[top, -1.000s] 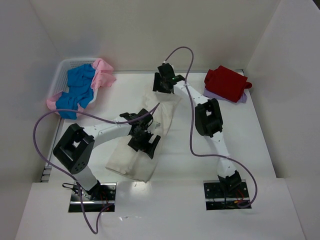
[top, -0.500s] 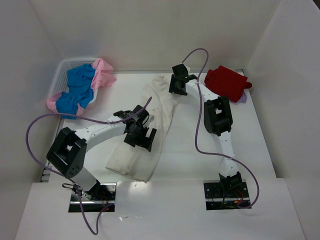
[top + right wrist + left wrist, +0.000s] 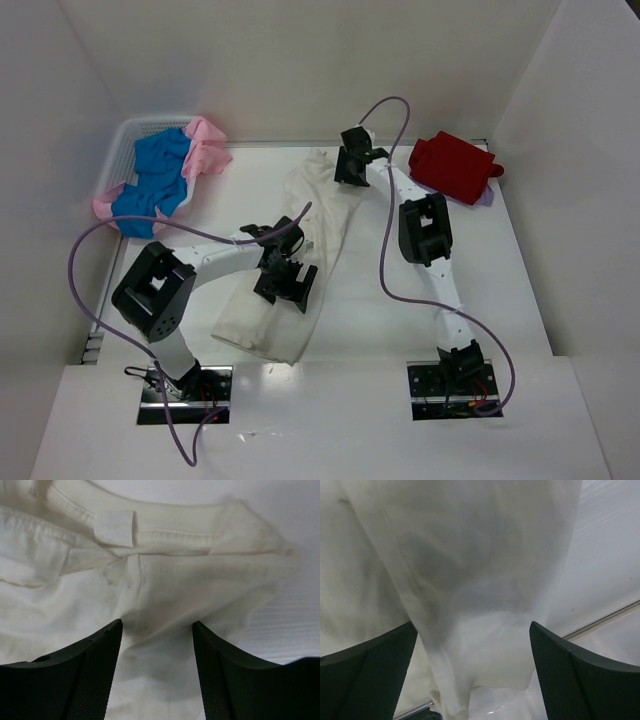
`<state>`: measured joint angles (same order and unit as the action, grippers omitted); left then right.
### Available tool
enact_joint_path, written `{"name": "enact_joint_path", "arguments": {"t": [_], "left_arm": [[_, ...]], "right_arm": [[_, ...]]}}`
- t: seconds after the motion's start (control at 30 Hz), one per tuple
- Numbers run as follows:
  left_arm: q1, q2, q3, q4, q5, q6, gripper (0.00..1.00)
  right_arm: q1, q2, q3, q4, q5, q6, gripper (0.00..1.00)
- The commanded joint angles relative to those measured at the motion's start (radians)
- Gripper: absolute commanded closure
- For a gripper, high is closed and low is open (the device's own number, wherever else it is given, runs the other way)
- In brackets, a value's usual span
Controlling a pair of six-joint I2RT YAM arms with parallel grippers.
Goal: Fold and stack the t-shirts
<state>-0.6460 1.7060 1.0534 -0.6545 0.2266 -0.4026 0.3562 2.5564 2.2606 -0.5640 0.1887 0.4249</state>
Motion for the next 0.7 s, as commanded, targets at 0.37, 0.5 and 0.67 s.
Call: {"name": "enact_joint_path", "arguments": {"t": [0.37,0.5,0.67], "left_arm": [[-0.014,0.132,-0.007,0.174,0.304,0.016,0.00],[-0.014,0.189,0.054,0.203,0.333,0.017,0.00],[-0.014,0.271,0.179,0.211,0.344,0.036,0.00]], "right_arm": [[-0.023,0.236,0.385,-0.080,-0.173,-0.040,0.36],[-0.023,0.242,0.412,-0.070,-0.210,-0.050,0.36],[-0.023,0.242,0.460,-0.062,-0.240,-0.058,0.36]]}}
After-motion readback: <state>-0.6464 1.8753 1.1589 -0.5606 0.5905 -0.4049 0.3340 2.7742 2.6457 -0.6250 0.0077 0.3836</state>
